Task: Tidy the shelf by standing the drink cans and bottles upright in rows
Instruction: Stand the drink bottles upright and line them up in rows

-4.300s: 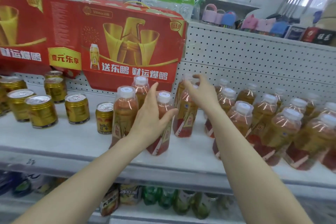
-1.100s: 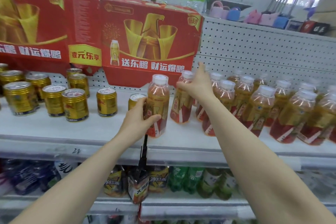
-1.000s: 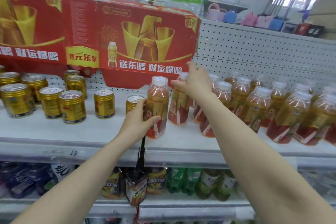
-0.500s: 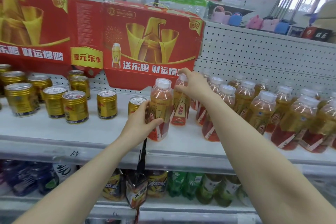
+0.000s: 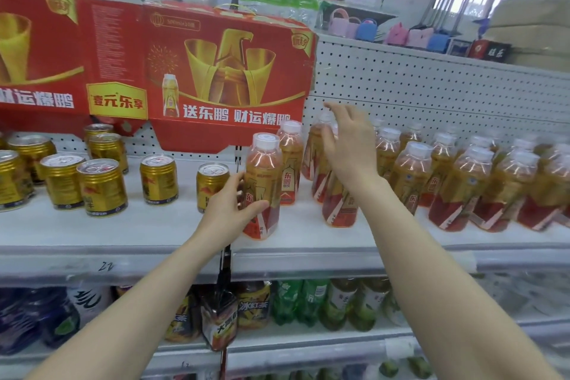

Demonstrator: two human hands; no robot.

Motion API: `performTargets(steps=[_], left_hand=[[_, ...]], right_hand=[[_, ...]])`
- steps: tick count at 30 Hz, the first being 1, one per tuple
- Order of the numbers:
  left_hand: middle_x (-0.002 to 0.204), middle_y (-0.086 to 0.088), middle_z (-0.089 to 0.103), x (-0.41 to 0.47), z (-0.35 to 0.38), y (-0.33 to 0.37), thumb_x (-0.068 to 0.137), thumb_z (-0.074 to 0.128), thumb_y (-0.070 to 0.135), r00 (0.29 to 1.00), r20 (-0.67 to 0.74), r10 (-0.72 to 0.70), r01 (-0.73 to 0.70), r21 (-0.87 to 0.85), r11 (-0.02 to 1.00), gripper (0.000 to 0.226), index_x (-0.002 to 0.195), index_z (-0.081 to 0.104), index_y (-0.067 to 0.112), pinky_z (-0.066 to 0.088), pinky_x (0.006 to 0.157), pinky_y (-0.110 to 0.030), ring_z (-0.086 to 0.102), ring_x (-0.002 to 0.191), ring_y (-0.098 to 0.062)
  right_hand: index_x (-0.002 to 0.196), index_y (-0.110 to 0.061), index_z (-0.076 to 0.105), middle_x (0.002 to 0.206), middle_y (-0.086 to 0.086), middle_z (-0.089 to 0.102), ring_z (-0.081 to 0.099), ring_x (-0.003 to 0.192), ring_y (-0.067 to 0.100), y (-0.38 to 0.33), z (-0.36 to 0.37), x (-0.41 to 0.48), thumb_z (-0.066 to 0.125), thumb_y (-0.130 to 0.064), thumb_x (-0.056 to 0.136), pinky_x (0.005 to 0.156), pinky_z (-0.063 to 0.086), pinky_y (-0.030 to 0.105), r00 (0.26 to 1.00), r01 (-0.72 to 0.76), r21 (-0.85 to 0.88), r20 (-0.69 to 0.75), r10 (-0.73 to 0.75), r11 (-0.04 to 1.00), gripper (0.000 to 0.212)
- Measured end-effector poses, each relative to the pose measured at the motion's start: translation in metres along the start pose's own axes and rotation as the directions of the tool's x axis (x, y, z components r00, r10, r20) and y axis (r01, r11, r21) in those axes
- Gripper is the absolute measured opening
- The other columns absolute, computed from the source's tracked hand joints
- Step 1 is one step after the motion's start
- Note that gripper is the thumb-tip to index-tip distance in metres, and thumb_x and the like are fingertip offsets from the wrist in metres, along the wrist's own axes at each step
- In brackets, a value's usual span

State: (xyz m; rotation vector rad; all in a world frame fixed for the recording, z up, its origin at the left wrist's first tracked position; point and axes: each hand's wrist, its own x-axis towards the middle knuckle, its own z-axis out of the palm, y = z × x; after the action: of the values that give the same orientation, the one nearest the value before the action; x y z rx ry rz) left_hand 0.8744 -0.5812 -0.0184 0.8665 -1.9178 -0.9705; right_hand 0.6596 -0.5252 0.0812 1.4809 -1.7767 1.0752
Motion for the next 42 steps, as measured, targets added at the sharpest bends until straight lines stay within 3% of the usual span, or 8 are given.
performTargets(steps=[2,7,12,18,23,35,39,42], left_hand=[[0.12,0.012,0.059,0.0,0.01,0.005,0.087,0.072,0.031,1.0,0.023,0.017,-0.017,0.002,1.0,0.058,0.137,0.044,0.026,0.052,0.089,-0.031,0.058,0.11,-0.01],[0.121,0.01,0.056,0.004,0.034,0.016,0.089,0.07,0.035,0.996,0.085,0.036,-0.035,-0.013,0.999,0.063,0.143,0.039,0.025,0.048,0.088,-0.028,0.055,0.108,-0.01],[0.124,0.012,0.054,0.0,0.054,0.022,0.092,0.066,0.029,0.999,0.009,0.041,-0.041,-0.03,0.999,0.059,0.144,0.037,0.024,0.041,0.091,-0.023,0.049,0.11,-0.004],[0.124,0.007,0.059,0.001,0.068,0.013,0.078,0.08,0.027,0.997,-0.078,0.021,-0.016,0.063,0.998,0.07,0.137,0.043,0.025,0.047,0.094,-0.031,0.055,0.113,-0.012],[0.118,-0.001,0.047,0.01,0.091,0.02,0.072,0.083,0.039,0.975,-0.222,-0.029,0.089,0.262,0.961,0.073,0.131,0.045,0.02,0.04,0.083,-0.027,0.046,0.099,-0.012],[0.121,-0.006,0.044,0.002,0.108,0.026,0.071,0.082,0.046,0.913,-0.405,-0.045,0.199,0.348,0.916,0.075,0.129,0.044,0.016,0.047,0.092,-0.038,0.051,0.109,-0.026],[0.125,-0.006,0.045,0.0,0.104,0.023,0.07,0.083,0.044,0.933,-0.354,-0.061,0.191,0.346,0.918,0.08,0.133,0.042,0.018,0.047,0.093,-0.039,0.05,0.112,-0.025],[0.122,-0.002,0.056,0.001,0.1,0.019,0.066,0.084,0.04,0.95,-0.303,-0.079,0.184,0.335,0.924,0.076,0.128,0.046,0.02,0.05,0.088,-0.038,0.056,0.11,-0.022]], right_hand=[[0.136,-0.014,0.053,0.127,0.007,0.058,0.049,0.121,0.025,0.015,-0.013,-0.02,0.055,-0.025,0.096,0.106,0.036,0.038,0.995,-0.084,-0.016,-0.059,0.082,0.996,0.041],[0.154,-0.019,0.021,0.154,0.007,0.035,0.035,0.141,0.024,0.037,-0.026,-0.061,0.061,-0.043,0.094,0.112,0.032,0.04,0.911,-0.404,0.128,0.145,0.386,0.906,0.077],[0.154,-0.021,0.016,0.151,0.005,0.042,0.041,0.138,0.025,0.041,-0.021,-0.071,0.07,-0.046,0.087,0.112,0.037,0.047,0.841,-0.501,0.131,0.307,0.446,0.855,0.09],[0.149,-0.024,0.017,0.138,0.004,0.053,0.054,0.124,0.024,0.049,-0.007,-0.075,0.073,-0.041,0.086,0.103,0.047,0.045,0.832,-0.515,0.187,0.343,0.435,0.837,0.086],[0.149,-0.021,0.016,0.132,0.005,0.055,0.057,0.118,0.027,0.059,-0.007,-0.074,0.072,-0.043,0.085,0.099,0.049,0.046,0.852,-0.469,0.157,0.338,0.399,0.869,0.087],[0.143,-0.022,0.024,0.127,0.004,0.057,0.058,0.115,0.024,0.07,-0.011,-0.079,0.073,-0.046,0.084,0.093,0.044,0.033,0.883,-0.418,0.235,0.333,0.331,0.878,0.08],[0.148,-0.019,0.022,0.137,0.006,0.055,0.055,0.123,0.026,0.072,-0.016,-0.076,0.073,-0.049,0.083,0.096,0.041,0.033,0.894,-0.391,0.257,0.333,0.298,0.884,0.089],[0.155,-0.017,0.013,0.156,0.006,0.036,0.039,0.14,0.026,0.069,-0.022,-0.067,0.068,-0.051,0.086,0.11,0.034,0.042,0.908,-0.356,0.26,0.324,0.267,0.897,0.095]])
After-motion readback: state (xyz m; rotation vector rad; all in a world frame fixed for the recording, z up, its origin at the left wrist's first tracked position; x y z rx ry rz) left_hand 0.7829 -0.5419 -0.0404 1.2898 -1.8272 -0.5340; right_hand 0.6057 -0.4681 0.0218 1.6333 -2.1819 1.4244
